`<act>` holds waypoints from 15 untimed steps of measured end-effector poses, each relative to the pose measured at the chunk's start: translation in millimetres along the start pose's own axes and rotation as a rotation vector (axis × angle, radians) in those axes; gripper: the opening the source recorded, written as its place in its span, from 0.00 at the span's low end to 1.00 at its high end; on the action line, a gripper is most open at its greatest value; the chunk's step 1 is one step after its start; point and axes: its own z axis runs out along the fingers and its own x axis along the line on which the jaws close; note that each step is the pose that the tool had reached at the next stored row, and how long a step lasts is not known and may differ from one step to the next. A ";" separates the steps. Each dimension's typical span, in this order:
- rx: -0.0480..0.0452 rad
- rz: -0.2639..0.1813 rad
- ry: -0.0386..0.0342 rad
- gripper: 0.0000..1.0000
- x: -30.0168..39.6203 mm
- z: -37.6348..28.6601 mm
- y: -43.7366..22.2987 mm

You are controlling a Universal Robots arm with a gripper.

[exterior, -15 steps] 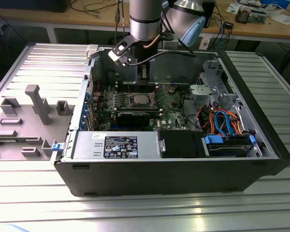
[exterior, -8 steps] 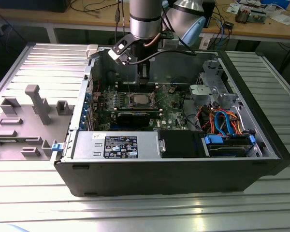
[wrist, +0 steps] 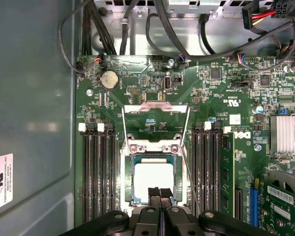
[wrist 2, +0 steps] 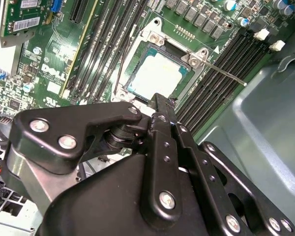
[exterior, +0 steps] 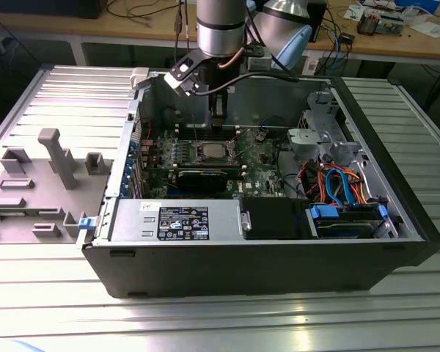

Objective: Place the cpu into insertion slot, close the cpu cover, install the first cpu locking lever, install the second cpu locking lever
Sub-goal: 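Close the cpu cover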

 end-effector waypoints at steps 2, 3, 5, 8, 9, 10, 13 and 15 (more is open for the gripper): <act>0.0000 0.000 0.0000 0.11 0.0 -0.7 0.0; 0.0000 0.000 0.0000 0.11 0.0 -0.8 0.0; 0.0000 0.000 0.0000 0.11 0.0 -0.8 0.0; 0.0000 0.000 -0.0001 0.11 0.0 -0.9 0.0; 0.0000 0.000 0.0000 0.11 0.0 -1.0 0.0; 0.0000 0.000 -0.0001 0.11 0.0 -1.1 0.0; 0.0001 0.000 -0.0002 0.11 -0.1 -2.3 0.0; -0.0001 0.000 0.0003 0.11 -0.1 -7.5 0.3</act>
